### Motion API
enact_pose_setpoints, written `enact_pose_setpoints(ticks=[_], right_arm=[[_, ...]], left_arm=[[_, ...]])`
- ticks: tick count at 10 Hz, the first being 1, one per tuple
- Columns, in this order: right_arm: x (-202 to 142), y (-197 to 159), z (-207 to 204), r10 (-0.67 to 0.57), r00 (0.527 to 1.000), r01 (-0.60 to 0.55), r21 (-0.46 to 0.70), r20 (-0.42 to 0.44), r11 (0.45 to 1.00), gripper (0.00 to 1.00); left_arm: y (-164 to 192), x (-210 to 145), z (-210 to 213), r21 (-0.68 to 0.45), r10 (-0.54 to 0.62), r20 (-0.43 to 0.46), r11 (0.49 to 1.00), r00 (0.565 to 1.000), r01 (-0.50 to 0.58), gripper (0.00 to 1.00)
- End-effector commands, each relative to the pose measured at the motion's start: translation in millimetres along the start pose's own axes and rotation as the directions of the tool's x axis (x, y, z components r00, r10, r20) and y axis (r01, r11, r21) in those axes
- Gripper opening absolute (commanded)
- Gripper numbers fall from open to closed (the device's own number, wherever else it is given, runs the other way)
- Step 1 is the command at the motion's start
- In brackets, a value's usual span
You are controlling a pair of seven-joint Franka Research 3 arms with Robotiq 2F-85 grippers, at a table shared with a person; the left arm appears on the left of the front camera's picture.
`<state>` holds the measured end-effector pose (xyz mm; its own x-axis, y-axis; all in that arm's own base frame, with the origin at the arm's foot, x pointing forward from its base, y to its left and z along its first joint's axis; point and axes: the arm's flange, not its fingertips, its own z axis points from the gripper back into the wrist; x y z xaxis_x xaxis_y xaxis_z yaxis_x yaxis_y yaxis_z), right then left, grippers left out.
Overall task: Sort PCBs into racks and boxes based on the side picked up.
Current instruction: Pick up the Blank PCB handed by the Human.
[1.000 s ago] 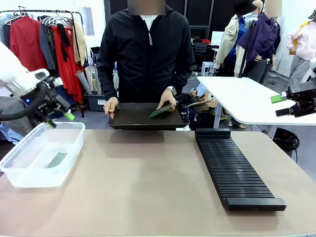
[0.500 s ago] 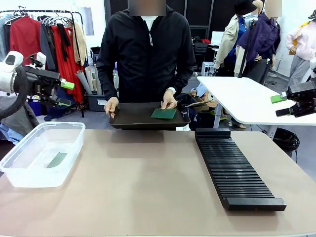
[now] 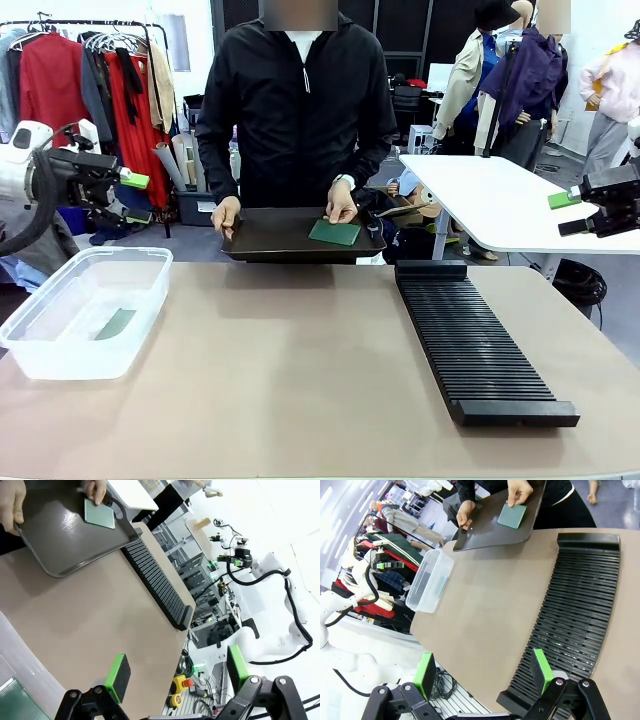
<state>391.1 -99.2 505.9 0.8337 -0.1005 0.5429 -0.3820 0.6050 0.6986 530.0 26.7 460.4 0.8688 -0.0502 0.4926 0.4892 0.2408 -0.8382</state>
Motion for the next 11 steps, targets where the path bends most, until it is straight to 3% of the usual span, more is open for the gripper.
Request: enact_pose_setpoints(ticks=[1,11], right_arm=[[0.8,1.9,-0.2,-0.002,1.000,0.002,0.004,0.004,1.000,1.00],[0.8,1.9,-0.2,-0.002,1.000,0.002,0.004,0.004,1.000,1.00]], left_arm=[[-2.7,-2.0,-0.7,-0.003,-0.001,-0.001,1.000,1.000,0.001,1.00],[-2.7,-2.0,-0.7,-0.003,-0.001,-0.001,1.000,1.000,0.001,1.00]])
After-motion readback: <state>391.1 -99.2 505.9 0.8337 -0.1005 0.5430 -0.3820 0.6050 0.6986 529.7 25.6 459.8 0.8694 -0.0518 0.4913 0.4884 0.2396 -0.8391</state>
